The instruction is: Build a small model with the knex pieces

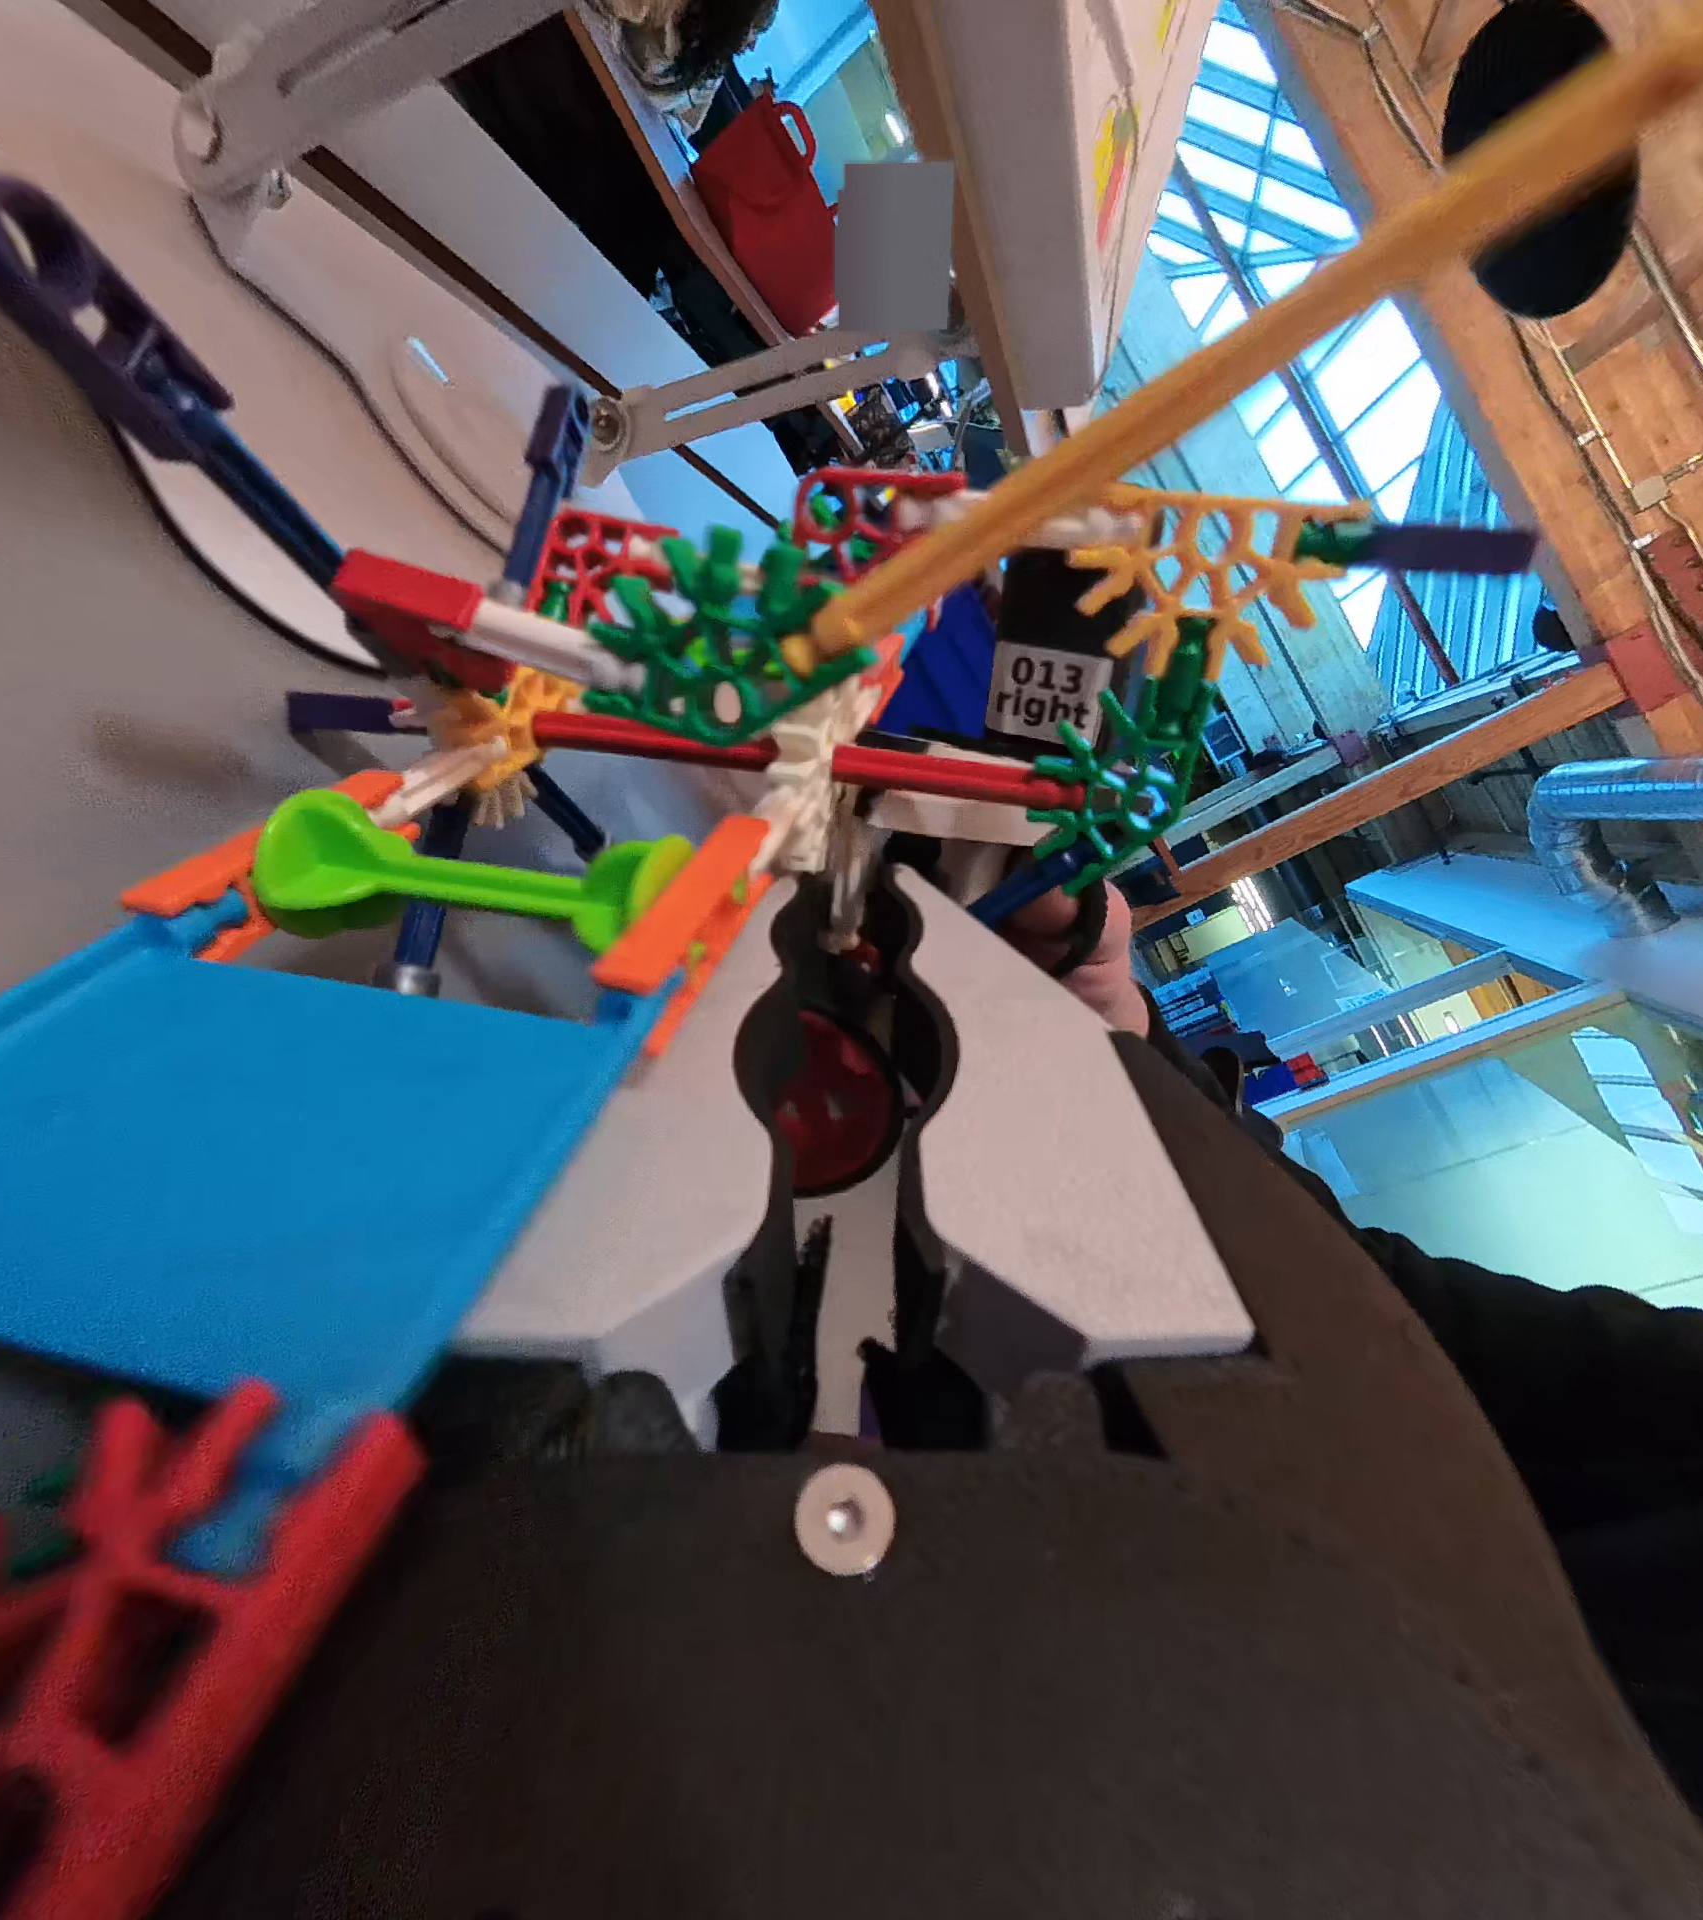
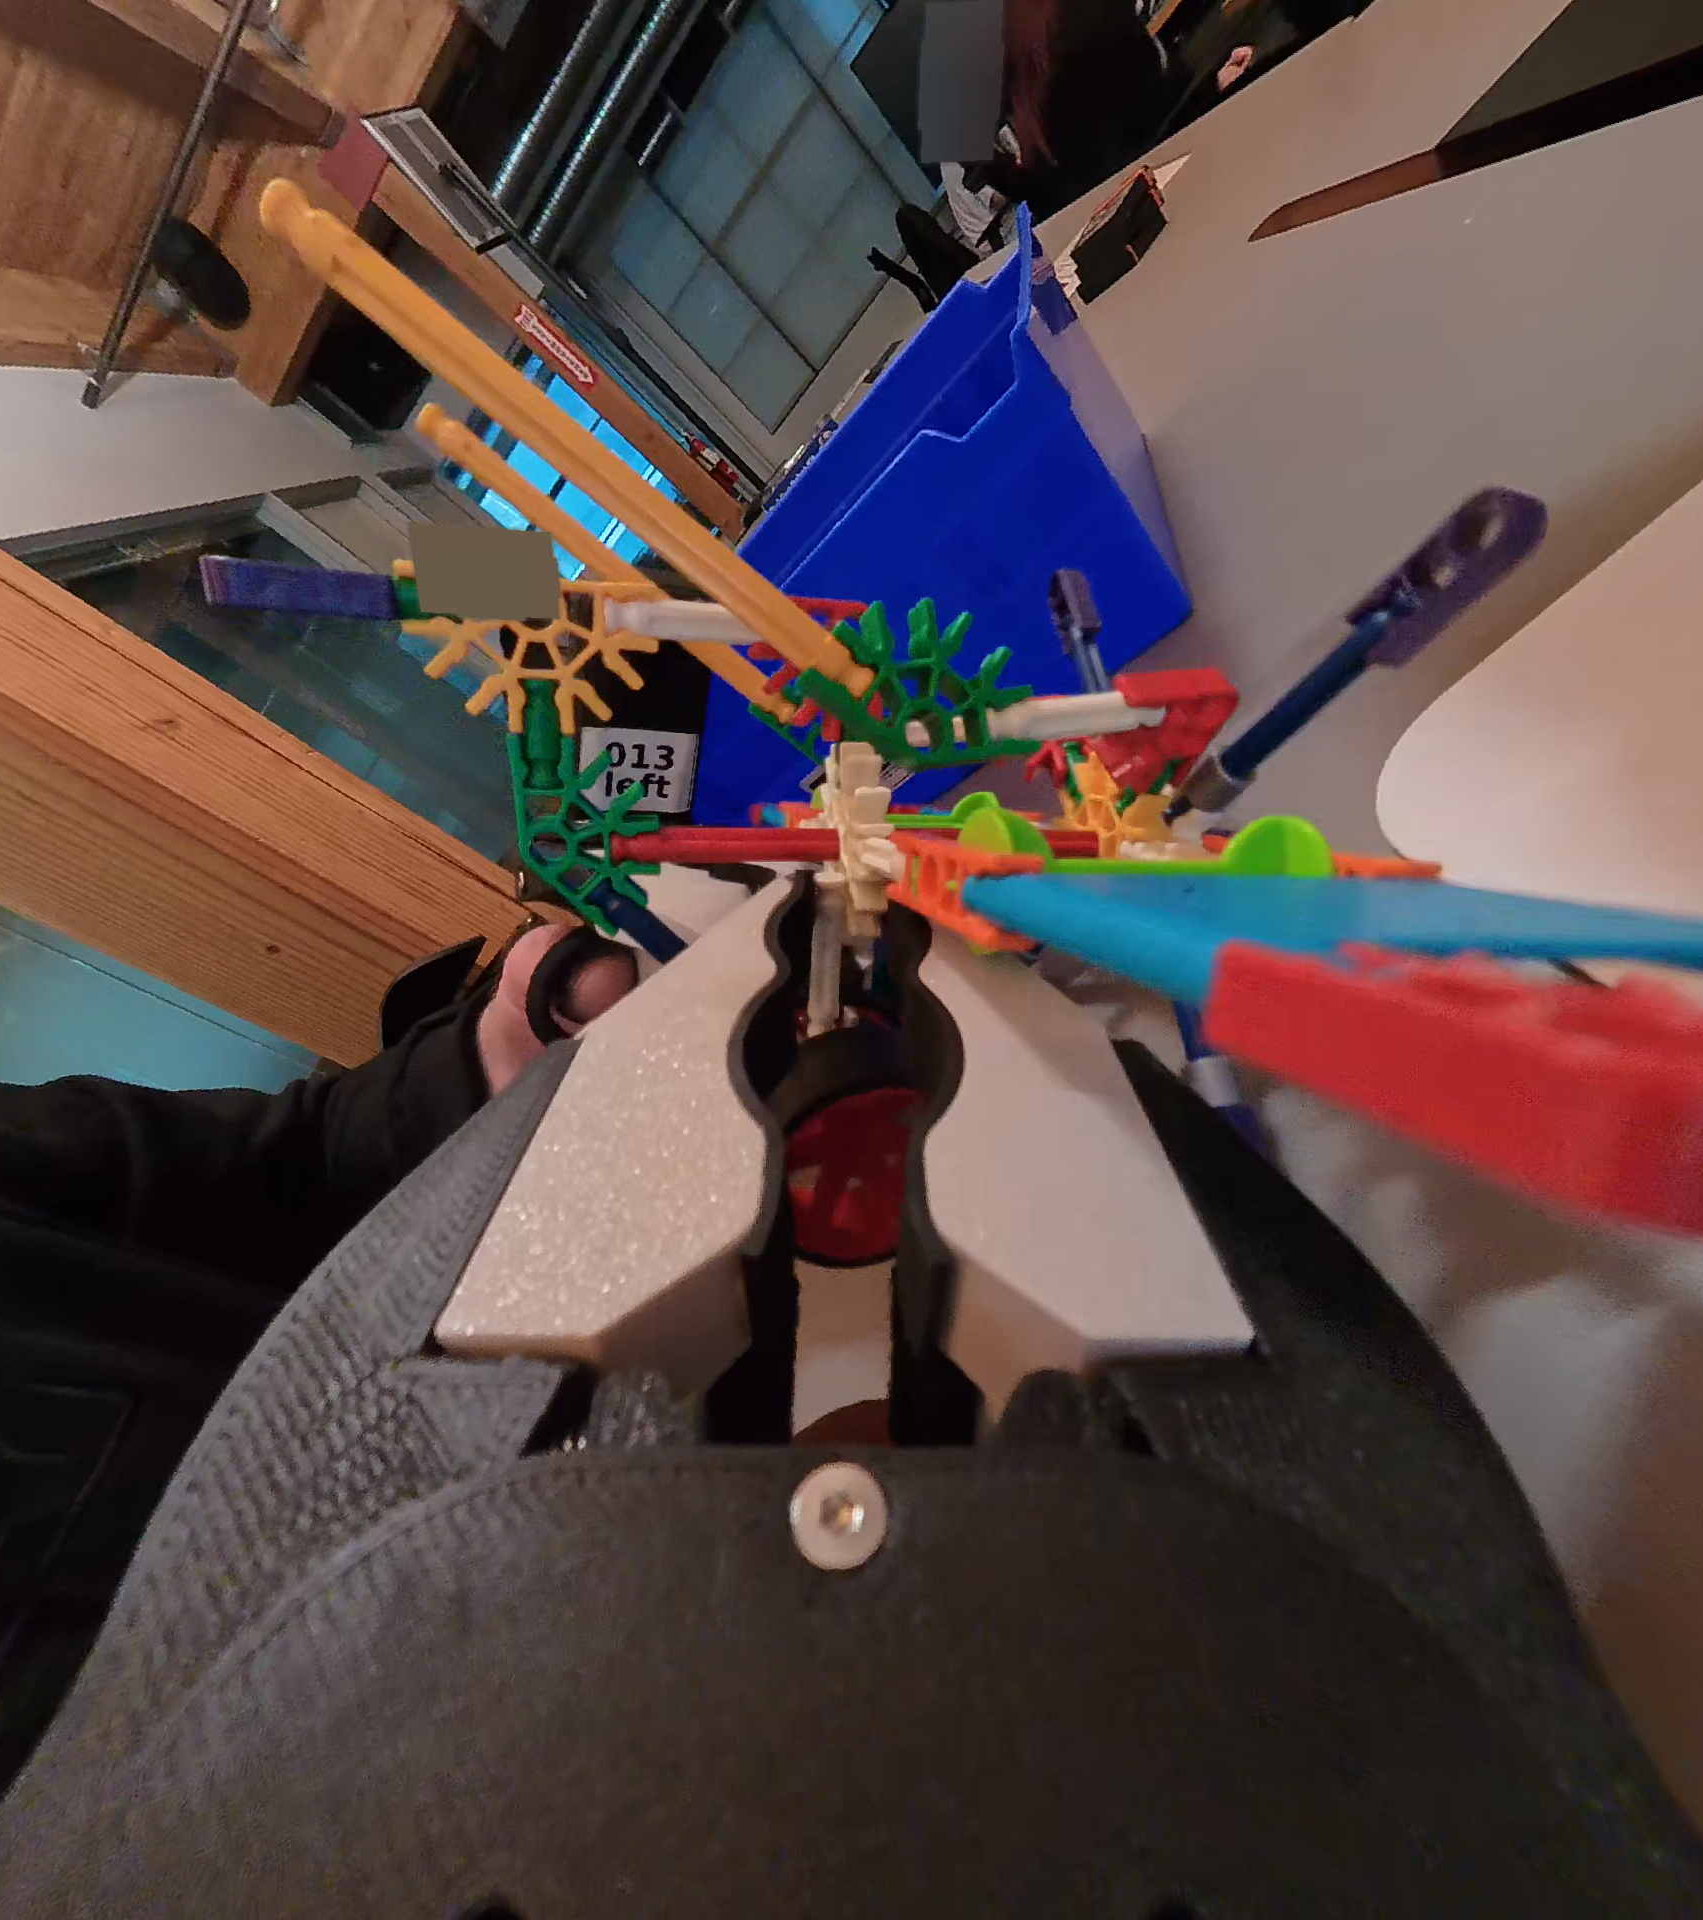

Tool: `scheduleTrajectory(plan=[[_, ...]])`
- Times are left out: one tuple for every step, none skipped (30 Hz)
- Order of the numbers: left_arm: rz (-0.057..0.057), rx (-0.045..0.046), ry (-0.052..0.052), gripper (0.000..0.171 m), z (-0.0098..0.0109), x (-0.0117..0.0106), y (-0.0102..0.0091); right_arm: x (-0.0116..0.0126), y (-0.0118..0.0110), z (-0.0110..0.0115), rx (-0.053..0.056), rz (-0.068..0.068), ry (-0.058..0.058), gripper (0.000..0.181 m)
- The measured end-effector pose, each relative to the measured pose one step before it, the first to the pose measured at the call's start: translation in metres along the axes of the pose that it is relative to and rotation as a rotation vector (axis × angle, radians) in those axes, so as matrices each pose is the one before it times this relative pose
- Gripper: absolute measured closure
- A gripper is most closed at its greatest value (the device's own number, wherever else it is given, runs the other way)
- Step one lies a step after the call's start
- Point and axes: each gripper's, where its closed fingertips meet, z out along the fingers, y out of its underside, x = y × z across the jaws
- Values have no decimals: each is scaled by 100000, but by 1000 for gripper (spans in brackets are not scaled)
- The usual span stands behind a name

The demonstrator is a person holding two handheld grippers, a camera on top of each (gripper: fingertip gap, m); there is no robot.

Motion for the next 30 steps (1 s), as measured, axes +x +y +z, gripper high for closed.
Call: scheduleTrajectory(plan=[[765,-48,74,163,-66,27,-78,-9,9,-5,-12,-68,-57,171],[1388,-65,-744,163,-15,-44,-29,-17,-4,-8,13,82,-99,171],[2038,-180,-885,163,-38,-25,-17,9,-10,-1,8,98,-45,171],[1835,333,-983,163,-69,-57,-110,17,-12,12,50,-149,121,171],[674,-4,-369,163,-54,-51,-62,15,-10,23,69,-260,286,171],[203,-792,124,163,-5,-24,54,20,26,14,-136,-112,248,171],[165,-655,89,163,20,-11,51,42,-13,17,9,64,270,171],[519,-463,-21,163,-9,-27,-4,17,12,25,-90,37,165,171],[1354,-597,-441,163,-35,-53,2,18,24,45,-195,34,74,171],[1793,-729,-618,163,-55,-60,2,-17,9,53,-21,-53,41,171],[1495,-450,-544,164,-45,-40,-19,-18,-1,62,98,3,12,170],[1652,-544,-931,164,8,-67,24,14,-1,26,-60,146,37,170],[1664,-717,-764,164,15,-48,53,23,36,11,-179,91,112,171],[900,-234,-216,164,-26,-42,-44,-5,55,41,-317,-380,196,170],[-59,-102,303,164,-36,-2,-44,-26,98,44,-550,-445,10,171],[39,-336,499,168,-6,35,39,-38,114,56,-700,-138,-132,171],[595,-899,1148,171,48,215,116,4,87,65,-617,-175,157,171],[1041,-128,-167,171,10,9,20,1,21,26,-145,-136,84,171],[228,-303,113,171,-17,-21,7,-1,30,10,-185,69,-25,171],[-415,-148,273,171,-3,-18,6,38,22,24,-165,1,204,169],[-6,-570,-95,171,24,-29,65,36,36,28,-301,140,234,169],[984,-119,-334,171,-37,-27,-32,-10,10,10,-161,173,-147,170],[1013,-91,-640,171,-33,-36,-2,15,14,-8,-165,133,-82,170],[106,-279,-50,171,-4,11,60,3,28,-4,-87,-130,70,170],[-414,-191,559,170,-56,62,6,-45,17,2,-96,-223,-194,171],[90,213,118,168,-137,0,-63,-14,4,-7,-90,97,-215,173],[-38,330,-655,163,-204,-129,-78,16,-9,-12,123,212,-49,172],[-601,726,602,160,-215,26,-141,-12,-24,-20,119,210,-261,172],[-753,834,285,158,-125,-10,-152,11,-48,-12,288,218,-1,172],[178,-115,-281,156,-22,-33,23,42,-26,1,103,149,96,172]])
